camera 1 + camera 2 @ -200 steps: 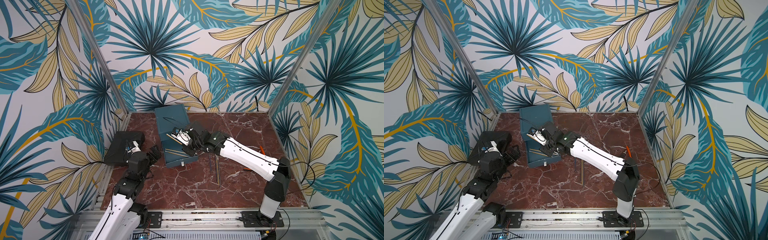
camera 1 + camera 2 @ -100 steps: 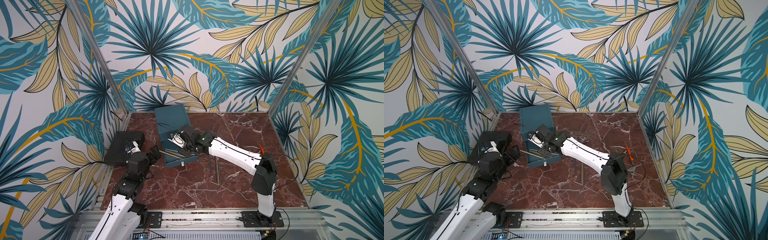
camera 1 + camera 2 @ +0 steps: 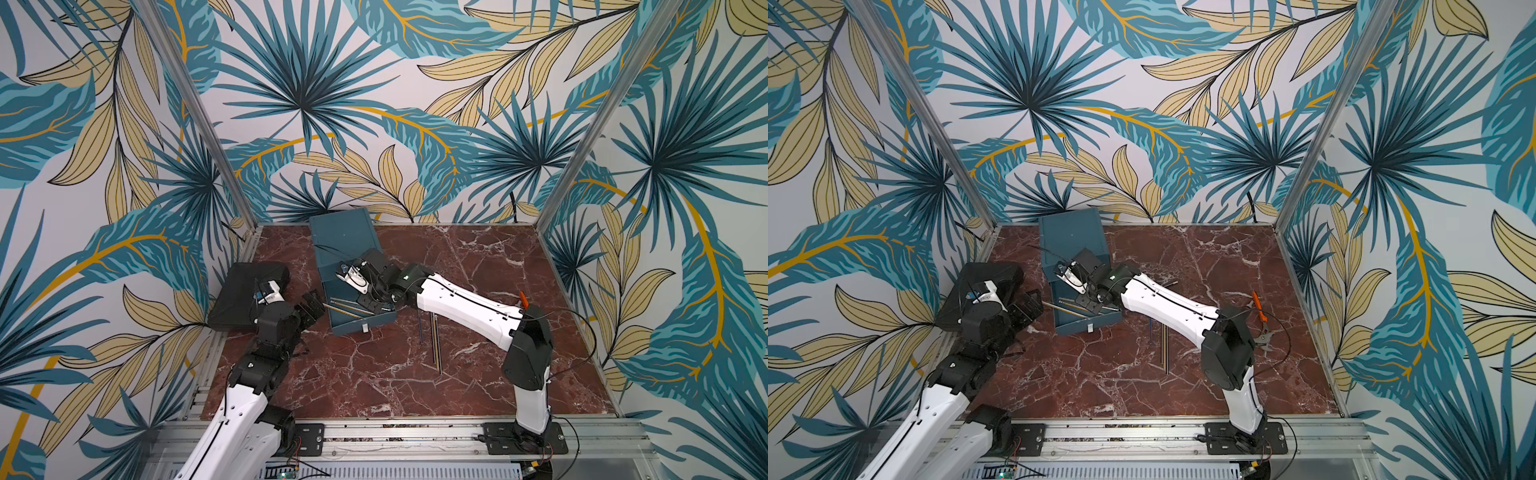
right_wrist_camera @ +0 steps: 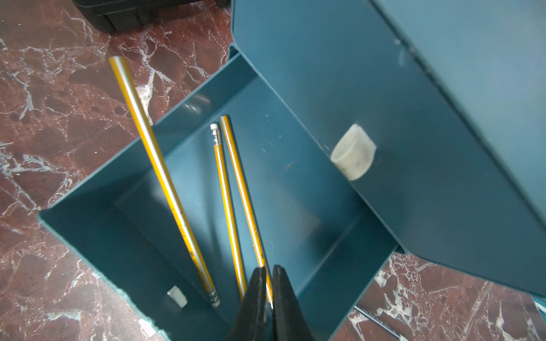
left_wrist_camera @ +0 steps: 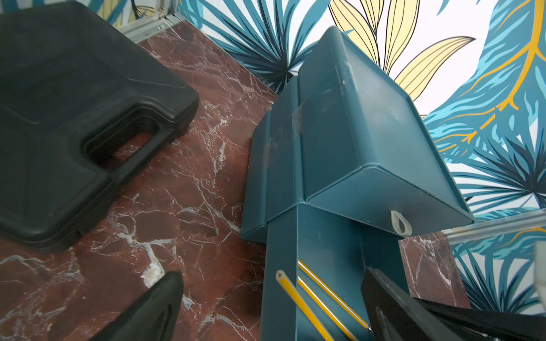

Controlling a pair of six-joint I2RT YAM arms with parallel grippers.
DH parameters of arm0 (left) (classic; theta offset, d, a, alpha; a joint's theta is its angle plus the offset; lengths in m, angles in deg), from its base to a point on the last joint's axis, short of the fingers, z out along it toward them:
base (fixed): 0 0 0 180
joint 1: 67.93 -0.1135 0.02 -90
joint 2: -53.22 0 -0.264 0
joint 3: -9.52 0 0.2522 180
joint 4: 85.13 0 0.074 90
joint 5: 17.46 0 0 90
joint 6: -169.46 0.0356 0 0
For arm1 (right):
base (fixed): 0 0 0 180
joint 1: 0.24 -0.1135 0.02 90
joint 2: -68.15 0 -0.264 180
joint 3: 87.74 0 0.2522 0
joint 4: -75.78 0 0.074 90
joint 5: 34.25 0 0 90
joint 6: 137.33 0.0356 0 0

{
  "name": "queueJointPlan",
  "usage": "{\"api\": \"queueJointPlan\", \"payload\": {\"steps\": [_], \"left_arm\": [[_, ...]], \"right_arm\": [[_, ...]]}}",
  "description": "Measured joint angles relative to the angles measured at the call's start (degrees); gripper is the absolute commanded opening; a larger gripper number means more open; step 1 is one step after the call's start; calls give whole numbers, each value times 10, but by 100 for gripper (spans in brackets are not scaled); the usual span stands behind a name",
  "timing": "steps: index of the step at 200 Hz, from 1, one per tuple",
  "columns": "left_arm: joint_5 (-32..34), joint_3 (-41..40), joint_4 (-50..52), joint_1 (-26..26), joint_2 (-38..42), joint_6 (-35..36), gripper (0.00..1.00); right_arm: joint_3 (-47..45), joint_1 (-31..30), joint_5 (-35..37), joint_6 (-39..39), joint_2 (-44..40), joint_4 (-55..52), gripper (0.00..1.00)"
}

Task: Please place the pencils in the drawer according to their color
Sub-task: Place the pencil in the drawer, then pick up the pencil from the center of the board.

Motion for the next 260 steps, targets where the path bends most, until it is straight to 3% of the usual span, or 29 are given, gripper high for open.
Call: {"api": "queueJointPlan", "payload": {"steps": [49, 123, 166, 231, 260], "left_arm": [[-62, 0, -31, -2, -57, 0, 91], [-118, 6, -74, -3, -98, 1, 78], [-162, 19, -107, -4, -122, 2, 73], [-204, 22, -149, -4, -151, 2, 74], [-215, 25, -160, -4, -171, 2, 84]], "right_arm": [[-3, 0, 26, 36, -15, 0, 31], [-67, 4, 79, 97, -132, 19, 53], [-94, 8, 105, 123, -151, 34, 59], [-100, 9, 129, 147, -151, 43, 61], [-107, 12, 137, 162, -158, 48, 65]]}}
